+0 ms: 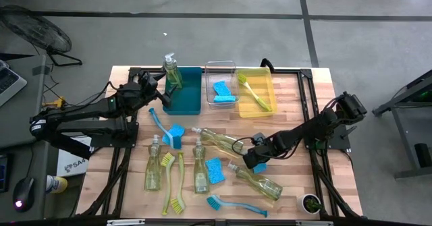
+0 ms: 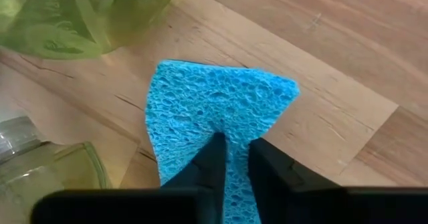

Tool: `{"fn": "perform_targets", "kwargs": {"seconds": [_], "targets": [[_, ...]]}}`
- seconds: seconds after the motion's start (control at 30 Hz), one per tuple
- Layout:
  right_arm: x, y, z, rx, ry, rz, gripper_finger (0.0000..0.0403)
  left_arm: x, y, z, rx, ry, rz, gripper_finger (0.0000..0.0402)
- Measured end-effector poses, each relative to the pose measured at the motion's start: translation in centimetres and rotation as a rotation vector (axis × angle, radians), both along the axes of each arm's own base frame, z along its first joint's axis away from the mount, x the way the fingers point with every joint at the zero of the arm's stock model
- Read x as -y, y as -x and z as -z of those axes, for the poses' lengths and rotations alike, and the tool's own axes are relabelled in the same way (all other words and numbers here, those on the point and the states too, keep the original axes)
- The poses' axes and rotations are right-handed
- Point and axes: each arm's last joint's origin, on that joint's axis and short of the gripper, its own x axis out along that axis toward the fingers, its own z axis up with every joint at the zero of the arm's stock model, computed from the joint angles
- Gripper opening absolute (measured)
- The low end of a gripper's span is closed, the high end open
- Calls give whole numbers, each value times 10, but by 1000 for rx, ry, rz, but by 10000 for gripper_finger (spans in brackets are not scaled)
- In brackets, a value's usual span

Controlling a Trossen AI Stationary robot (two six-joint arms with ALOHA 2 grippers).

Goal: Pick & Place Kitchen Sink Supplies
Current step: Put the blue sponge into the transparent bin

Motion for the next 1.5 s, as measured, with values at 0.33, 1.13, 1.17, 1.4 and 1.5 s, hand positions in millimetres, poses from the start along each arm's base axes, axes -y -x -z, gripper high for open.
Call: {"fn": "perform_targets", "kwargs": {"seconds": [0.33,1.13,1.17,1.4,1.5], "targets": [[1,0,-2,12,22,7,3,0,0,0,0,0,0,339],[40,4,-67,125,349,7,0,0,0,0,8,8,0,339],[45,1,-69,141,371,-5,0,0,0,0,10,11,1,339],[84,-26,-81,306,497,-97,0,0,0,2,-3,18,1,339],[100,-34,-87,370,554,-138,0,0,0,2,-8,20,0,339]]}}
